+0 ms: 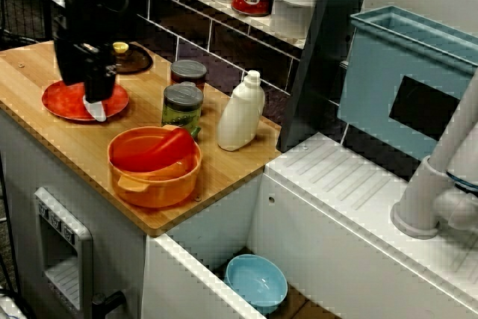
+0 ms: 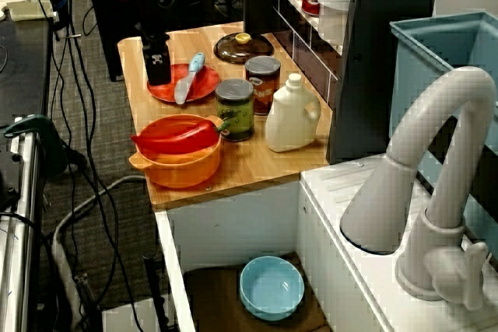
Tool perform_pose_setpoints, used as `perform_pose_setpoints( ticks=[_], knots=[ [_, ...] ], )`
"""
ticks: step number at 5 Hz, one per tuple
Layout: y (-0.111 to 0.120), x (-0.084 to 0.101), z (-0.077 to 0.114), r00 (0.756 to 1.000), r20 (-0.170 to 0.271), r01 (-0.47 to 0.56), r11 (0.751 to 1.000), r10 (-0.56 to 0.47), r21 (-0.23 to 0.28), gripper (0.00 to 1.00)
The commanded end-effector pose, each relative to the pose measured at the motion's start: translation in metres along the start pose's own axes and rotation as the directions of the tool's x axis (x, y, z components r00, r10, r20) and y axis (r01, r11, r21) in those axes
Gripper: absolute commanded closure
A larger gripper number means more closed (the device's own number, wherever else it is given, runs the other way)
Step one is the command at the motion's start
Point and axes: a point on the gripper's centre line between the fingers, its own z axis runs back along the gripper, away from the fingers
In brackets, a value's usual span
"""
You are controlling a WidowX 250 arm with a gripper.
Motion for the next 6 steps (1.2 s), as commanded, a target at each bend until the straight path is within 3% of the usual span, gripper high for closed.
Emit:
perform_pose_setpoints(
  ticks=[1, 2, 3, 6],
  knots=[
    [0.015, -0.012, -0.015, 0.999, -0.010, -0.036, 0.999, 0.036, -0.006, 0.00],
    [0.009, -0.015, -0.026, 0.997, -0.058, -0.052, 0.999, 0.053, 0.015, 0.00],
    [0.011, -0.020, -0.033, 0.995, -0.073, -0.062, 0.998, 0.063, 0.013, 0.00],
    [0.007, -0.028, -0.031, 0.992, -0.076, -0.099, 0.995, 0.099, 0.002, 0.00]
  ],
)
